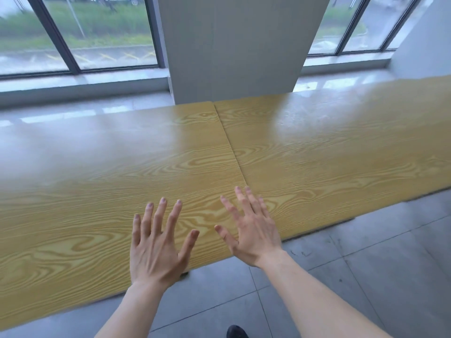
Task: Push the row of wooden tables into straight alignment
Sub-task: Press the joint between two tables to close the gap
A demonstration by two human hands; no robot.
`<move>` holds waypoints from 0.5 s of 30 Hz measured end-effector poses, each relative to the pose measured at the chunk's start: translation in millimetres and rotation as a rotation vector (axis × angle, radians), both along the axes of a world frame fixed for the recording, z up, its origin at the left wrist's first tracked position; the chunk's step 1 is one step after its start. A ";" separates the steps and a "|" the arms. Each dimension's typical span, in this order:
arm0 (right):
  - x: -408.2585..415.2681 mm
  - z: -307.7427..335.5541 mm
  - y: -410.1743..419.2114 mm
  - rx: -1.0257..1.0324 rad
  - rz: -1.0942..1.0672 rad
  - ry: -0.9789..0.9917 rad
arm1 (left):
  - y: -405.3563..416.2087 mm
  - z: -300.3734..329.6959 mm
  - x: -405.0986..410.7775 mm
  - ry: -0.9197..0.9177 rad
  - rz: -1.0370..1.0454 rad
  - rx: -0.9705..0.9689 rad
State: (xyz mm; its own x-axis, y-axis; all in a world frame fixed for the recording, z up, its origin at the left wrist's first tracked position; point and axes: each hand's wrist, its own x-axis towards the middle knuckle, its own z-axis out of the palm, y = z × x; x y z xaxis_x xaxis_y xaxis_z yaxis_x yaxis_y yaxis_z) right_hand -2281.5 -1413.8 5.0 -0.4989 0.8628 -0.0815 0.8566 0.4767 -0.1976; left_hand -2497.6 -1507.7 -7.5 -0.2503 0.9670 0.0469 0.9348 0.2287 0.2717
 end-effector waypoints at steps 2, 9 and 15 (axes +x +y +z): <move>3.2 22.6 -6.3 -0.019 -0.021 -0.012 | -1.9 21.2 -0.6 -0.012 -0.006 0.003; 40.1 102.3 -30.6 -0.003 -0.128 0.040 | -8.3 96.6 20.1 -0.034 -0.081 0.065; 116.1 167.0 -32.9 0.051 -0.225 0.071 | 13.2 158.7 83.6 -0.017 -0.163 0.113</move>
State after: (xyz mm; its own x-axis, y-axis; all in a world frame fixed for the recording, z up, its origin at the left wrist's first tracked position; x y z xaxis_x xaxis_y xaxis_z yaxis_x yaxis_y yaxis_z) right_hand -2165.4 -1446.7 172.0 -0.2963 0.9551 -0.0068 0.9273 0.2860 -0.2416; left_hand -2414.1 -1494.6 151.1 -0.0930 0.9836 0.1544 0.9519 0.0424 0.3034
